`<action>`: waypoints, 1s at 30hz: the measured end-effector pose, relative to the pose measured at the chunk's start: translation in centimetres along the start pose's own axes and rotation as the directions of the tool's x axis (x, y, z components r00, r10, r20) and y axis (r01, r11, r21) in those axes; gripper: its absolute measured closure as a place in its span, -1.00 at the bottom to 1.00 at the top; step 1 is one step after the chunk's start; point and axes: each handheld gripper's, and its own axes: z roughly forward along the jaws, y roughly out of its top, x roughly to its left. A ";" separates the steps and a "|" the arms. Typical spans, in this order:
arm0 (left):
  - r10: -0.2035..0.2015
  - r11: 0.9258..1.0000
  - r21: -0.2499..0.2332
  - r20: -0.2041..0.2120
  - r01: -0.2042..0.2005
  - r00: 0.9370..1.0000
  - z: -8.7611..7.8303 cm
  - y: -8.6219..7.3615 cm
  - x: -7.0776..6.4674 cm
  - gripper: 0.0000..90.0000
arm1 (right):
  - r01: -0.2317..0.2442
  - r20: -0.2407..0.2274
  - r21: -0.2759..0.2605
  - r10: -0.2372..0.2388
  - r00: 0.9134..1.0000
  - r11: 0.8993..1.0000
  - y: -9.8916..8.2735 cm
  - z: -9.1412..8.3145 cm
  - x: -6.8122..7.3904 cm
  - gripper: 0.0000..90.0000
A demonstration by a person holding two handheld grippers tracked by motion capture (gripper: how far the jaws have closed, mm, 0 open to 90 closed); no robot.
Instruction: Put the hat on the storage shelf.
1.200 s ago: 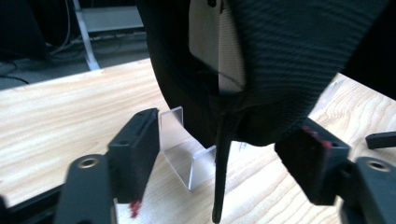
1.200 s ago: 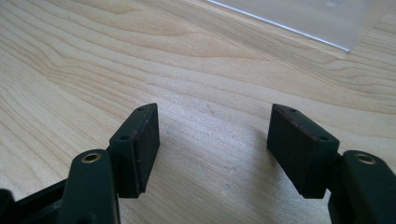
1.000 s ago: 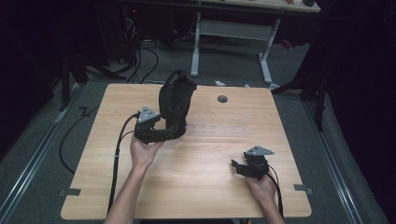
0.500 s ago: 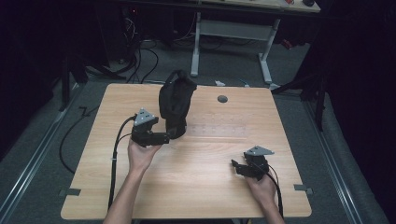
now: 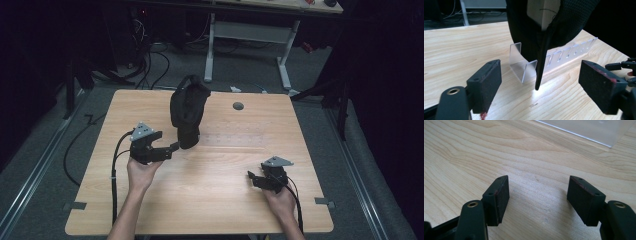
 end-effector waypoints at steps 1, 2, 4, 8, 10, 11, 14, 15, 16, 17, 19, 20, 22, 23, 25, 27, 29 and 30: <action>0.000 1.000 0.000 -0.002 0.000 1.000 -0.2 0.0 0.1 -0.55 | 0.000 0.000 0.000 0.000 1.000 1.000 0.0 0.0 0.0 -0.23; 0.001 1.000 0.001 -0.009 -0.001 1.000 -0.3 -0.1 0.1 -0.55 | 0.000 0.000 0.000 0.000 1.000 1.000 0.0 0.0 0.0 -0.23; 0.014 1.000 0.004 -0.022 -0.014 1.000 -0.6 -0.3 0.2 -0.55 | 0.000 0.000 0.000 0.000 1.000 1.000 0.0 0.0 0.0 -0.23; 0.025 1.000 0.001 -0.028 -0.025 0.999 -1.2 -0.5 0.2 -0.55 | 0.000 0.000 0.000 0.000 1.000 1.000 0.0 0.0 0.0 -0.23; 0.019 1.000 -0.004 -0.026 -0.019 0.999 -1.5 -0.4 0.2 -0.54 | 0.000 0.000 0.000 0.000 1.000 1.000 0.0 0.0 0.0 -0.23; 0.018 1.000 -0.004 -0.027 -0.018 0.999 -1.7 -0.4 0.3 -0.54 | 0.000 0.000 0.000 0.000 1.000 1.000 0.0 0.0 0.0 -0.23; 0.020 1.000 -0.005 -0.036 -0.020 0.999 -2.2 -0.5 0.4 -0.53 | 0.000 0.000 0.000 0.000 1.000 1.000 0.0 0.0 0.0 -0.23; 0.019 1.000 -0.011 -0.036 -0.019 0.999 -2.3 -0.6 0.5 -0.52 | 0.000 0.000 0.000 0.000 1.000 1.000 0.0 0.0 0.0 -0.23; 0.016 1.000 -0.010 -0.036 -0.016 0.999 -2.5 -0.6 0.5 -0.52 | 0.000 0.000 0.000 0.000 1.000 1.000 0.0 0.0 0.0 -0.23; 0.011 1.000 -0.012 -0.036 -0.011 0.999 -2.6 -0.7 0.6 -0.51 | 0.000 0.000 0.000 0.000 1.000 1.000 0.0 0.0 0.0 -0.23; -0.001 1.000 -0.014 -0.035 0.001 0.999 -2.9 -0.9 0.8 -0.50 | 0.000 0.000 0.000 0.000 1.000 1.000 0.0 0.0 0.0 -0.23; -0.003 1.000 -0.011 -0.035 0.002 0.999 -3.1 -1.0 0.9 -0.49 | -0.001 0.000 0.000 0.001 1.000 1.000 0.0 0.0 0.0 -0.23; -0.006 1.000 -0.009 -0.043 0.006 0.999 -3.2 -1.2 1.1 -0.47 | -0.001 0.000 0.001 0.001 1.000 1.000 0.0 0.0 0.0 -0.23; -0.005 1.000 -0.006 -0.045 0.005 0.999 -3.3 -1.3 1.3 -0.46 | -0.001 0.000 0.001 0.001 1.000 1.000 0.0 0.0 0.0 -0.23; -0.002 1.000 -0.001 -0.051 0.002 0.999 -3.4 -1.6 1.4 -0.46 | 0.000 0.000 0.000 0.000 1.000 1.000 0.0 0.0 0.0 -0.23; -0.004 1.000 0.001 -0.056 0.004 0.998 -3.6 -1.8 1.7 -0.46 | -0.001 0.000 0.001 0.001 1.000 1.000 0.0 0.0 0.0 -0.23; -0.010 1.000 0.007 -0.062 0.010 0.998 -3.8 -2.1 1.9 -0.46 | -0.001 0.000 0.001 0.001 1.000 1.000 0.0 0.0 0.0 -0.23; -0.014 1.000 0.010 -0.063 0.015 0.998 -3.9 -2.3 2.0 -0.45 | -0.002 0.000 0.001 0.002 1.000 1.000 0.0 0.0 0.0 -0.23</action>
